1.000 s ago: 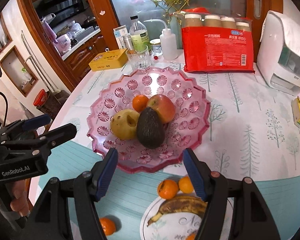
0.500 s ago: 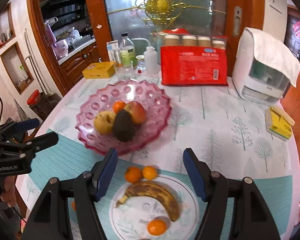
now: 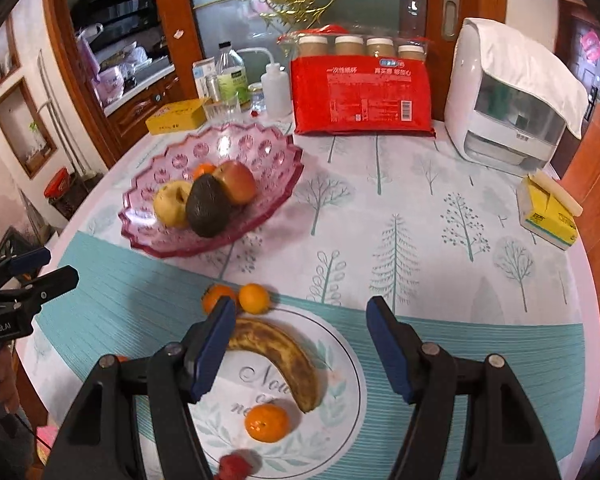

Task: Organize fruits
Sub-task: 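Move the left gripper to a tangerine while the right gripper reaches the banana, then close the left gripper on the tangerine while the right gripper grasps the banana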

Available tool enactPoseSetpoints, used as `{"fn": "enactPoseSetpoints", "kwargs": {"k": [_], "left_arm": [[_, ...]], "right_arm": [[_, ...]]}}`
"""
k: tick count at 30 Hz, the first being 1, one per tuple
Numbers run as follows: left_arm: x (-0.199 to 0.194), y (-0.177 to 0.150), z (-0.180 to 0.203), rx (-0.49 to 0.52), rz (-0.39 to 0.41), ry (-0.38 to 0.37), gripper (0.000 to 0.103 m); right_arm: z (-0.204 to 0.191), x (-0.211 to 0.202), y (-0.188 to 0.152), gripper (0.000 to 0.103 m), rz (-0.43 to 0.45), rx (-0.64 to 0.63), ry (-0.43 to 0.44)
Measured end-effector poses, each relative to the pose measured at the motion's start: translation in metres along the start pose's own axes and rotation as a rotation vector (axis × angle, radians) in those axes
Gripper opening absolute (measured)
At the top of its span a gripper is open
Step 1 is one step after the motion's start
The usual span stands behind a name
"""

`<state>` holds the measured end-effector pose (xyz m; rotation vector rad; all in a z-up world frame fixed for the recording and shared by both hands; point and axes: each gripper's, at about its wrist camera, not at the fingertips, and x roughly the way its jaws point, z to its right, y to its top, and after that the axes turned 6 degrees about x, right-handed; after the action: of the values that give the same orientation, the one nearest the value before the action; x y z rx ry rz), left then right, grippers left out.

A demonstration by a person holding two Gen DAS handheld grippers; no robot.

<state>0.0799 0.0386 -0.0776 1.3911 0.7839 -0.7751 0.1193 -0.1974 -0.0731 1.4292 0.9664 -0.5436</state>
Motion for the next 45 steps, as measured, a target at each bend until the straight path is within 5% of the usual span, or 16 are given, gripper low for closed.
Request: {"fn": "enactPoseSetpoints", "kwargs": {"k": [11,21,33,37,45], "left_arm": [[0.049,-0.06,-0.001,-0.061,-0.168,-0.008,0.089],[0.066,-0.084,0.0,-0.092,-0.198,-0.009,0.089],[0.074,-0.092,-0.002,-0.121,-0.213,-0.052,0.073],[0.075,-0.094,-0.002,-0.126,-0.223,-0.065,0.064],[0.077,-0.093,0.002,-0.119,-0.214,-0.094,0.044]], "right_arm": [[-0.007,0.062,-0.034,0.068,-0.158,-0.132,0.016],[-0.02,0.102,-0.043,0.068,-0.245,-0.295,0.041],[-0.028,0.117,-0.038,0.067,-0.265,-0.402,0.138],[-0.034,0.111,-0.042,0.052,-0.251,-0.442,0.161],[-0.025,0.105,-0.05,0.039,-0.224,-0.378,0.141]]}}
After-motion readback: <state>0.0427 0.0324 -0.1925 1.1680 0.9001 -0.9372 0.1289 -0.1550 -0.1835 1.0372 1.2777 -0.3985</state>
